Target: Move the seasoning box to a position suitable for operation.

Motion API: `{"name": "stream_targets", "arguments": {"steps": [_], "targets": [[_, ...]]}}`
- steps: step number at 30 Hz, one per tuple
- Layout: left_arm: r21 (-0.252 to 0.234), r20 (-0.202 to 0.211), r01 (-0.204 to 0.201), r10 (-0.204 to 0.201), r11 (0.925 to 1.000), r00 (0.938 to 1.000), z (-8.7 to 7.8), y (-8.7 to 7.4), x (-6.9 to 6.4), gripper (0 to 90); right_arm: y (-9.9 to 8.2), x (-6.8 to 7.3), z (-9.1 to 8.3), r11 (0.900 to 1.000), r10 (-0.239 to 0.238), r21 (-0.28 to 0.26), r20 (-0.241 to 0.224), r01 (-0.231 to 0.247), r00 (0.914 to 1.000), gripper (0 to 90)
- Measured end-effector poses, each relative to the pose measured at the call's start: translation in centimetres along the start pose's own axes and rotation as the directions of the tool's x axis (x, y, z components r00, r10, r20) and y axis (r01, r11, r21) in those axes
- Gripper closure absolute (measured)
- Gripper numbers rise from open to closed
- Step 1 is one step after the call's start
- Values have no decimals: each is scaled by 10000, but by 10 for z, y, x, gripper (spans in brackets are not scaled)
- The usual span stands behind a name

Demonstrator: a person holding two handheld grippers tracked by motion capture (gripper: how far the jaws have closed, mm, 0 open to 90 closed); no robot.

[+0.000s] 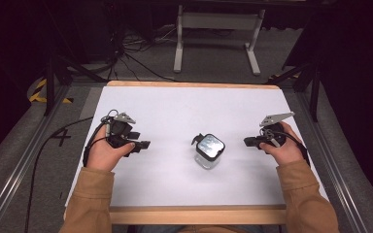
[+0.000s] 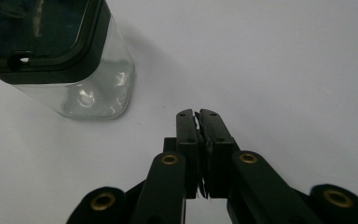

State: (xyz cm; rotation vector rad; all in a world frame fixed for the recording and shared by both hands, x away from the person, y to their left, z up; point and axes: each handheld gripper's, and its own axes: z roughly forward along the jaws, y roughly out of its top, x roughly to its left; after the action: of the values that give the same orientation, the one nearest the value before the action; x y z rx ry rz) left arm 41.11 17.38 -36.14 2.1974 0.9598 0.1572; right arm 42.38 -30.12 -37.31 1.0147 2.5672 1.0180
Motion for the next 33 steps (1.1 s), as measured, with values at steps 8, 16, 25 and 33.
{"name": "stream_targets", "arguments": {"steps": [8,16,25,33], "targets": [[248,61,-252,250,9994,9997,3,3,-7,434,3,4,8,9996,-231,141,-400,237,9989,870],[342,391,-462,449,9983,9982,2,3,-14,397,5,9,13,9996,-260,-107,-928,252,9953,873],[348,746,-828,800,9960,9940,0,9,-25,373,8,19,30,9971,-761,-117,-1402,752,9872,884],[365,756,-813,784,9960,9941,0,9,-28,364,11,28,41,9935,-1140,-135,-1596,1133,9806,886]]}}
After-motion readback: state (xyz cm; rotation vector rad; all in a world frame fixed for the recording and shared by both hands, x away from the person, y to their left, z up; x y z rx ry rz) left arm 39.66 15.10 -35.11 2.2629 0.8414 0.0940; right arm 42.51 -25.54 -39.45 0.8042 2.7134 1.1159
